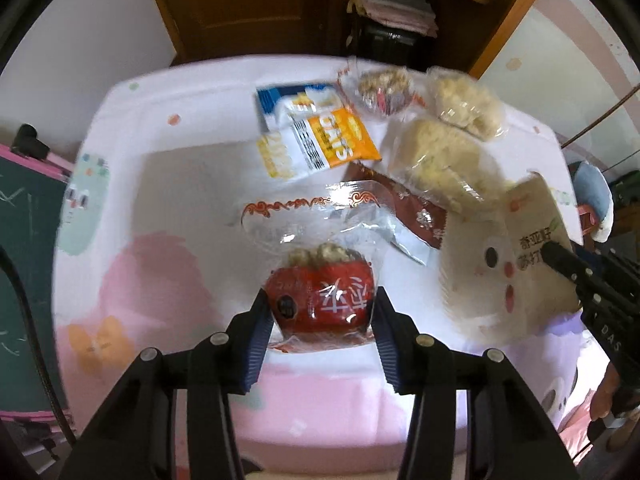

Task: Organize snacks
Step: 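Grasp the red-wrapped pastry with left tool while right tool grasps the brown paper bag, then carry the red pastry and brown paper bag over the white tray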

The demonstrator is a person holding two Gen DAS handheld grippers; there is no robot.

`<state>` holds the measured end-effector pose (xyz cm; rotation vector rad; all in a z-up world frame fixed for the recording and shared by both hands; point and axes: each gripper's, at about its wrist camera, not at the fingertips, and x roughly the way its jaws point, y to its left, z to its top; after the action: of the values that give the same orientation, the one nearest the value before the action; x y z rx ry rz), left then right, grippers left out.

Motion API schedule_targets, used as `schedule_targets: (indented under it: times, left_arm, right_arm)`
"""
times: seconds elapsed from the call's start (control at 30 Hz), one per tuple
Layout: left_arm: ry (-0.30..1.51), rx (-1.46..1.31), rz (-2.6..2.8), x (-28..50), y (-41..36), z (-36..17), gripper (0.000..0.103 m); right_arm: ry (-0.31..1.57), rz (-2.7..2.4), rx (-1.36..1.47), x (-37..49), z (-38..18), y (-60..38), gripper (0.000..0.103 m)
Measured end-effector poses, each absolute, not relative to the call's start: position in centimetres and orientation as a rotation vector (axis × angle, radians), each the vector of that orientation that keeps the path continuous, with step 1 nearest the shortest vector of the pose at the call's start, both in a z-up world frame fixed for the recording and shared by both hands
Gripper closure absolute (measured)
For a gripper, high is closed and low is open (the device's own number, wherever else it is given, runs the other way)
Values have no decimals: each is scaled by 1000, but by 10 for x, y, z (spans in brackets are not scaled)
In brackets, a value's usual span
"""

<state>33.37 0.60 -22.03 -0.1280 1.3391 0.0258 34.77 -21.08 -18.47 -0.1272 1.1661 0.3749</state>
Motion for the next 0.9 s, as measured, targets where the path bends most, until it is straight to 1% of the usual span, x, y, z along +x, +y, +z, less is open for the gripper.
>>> schedule_targets:
  times: [0.3, 0.57, 0.73, 0.9]
  left_arm:
    - [1192, -94, -19, 287, 17, -110, 57]
    - [1046, -29, -113, 208, 14, -8, 57]
    - [974, -3, -171, 154, 11, 34, 56]
    - [928, 30, -219, 102, 10, 53, 56]
  right_arm:
    - [1094, 377, -113, 290, -114, -209, 91]
    - [947, 393, -120, 201, -14, -198, 91]
    - [856, 369, -141, 134, 37, -191, 91]
    - [780, 338, -121, 75, 64, -186, 91]
